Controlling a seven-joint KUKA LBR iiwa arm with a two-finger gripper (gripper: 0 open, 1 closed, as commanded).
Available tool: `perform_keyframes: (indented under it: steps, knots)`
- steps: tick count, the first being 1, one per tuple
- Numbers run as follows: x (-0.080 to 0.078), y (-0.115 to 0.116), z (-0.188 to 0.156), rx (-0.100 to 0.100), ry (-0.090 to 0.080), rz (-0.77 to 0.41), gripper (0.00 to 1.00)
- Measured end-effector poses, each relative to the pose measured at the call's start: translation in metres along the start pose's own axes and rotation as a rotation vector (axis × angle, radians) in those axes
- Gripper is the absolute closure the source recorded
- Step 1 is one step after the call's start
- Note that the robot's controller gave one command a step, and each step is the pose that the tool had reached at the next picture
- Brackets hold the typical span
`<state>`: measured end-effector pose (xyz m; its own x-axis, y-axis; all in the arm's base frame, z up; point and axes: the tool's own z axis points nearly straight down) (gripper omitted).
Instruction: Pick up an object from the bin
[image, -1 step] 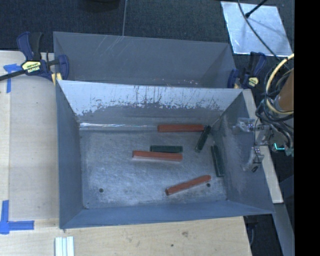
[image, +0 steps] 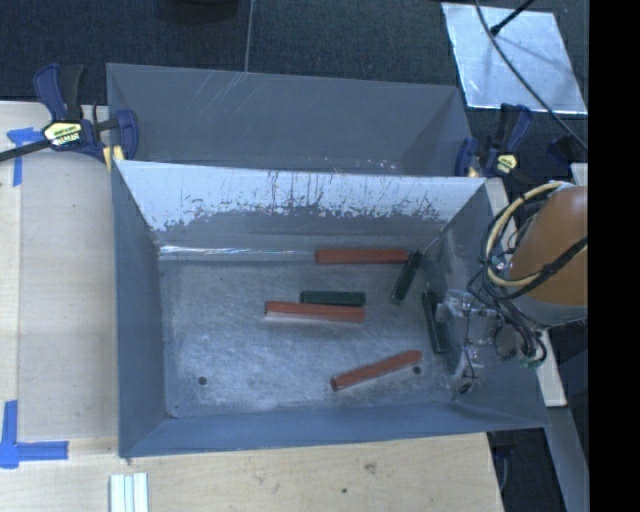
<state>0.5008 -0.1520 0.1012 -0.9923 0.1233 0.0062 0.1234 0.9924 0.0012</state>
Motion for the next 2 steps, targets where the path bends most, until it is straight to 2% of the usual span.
perform_keyframes:
  steps: [1, 2]
  knots:
    - [0.012, 0.008, 0.032, 0.002, -0.011, -0.026, 0.0]
    - [0.009, 0.05, 0.031, -0.001, -0.007, -0.062, 0.0]
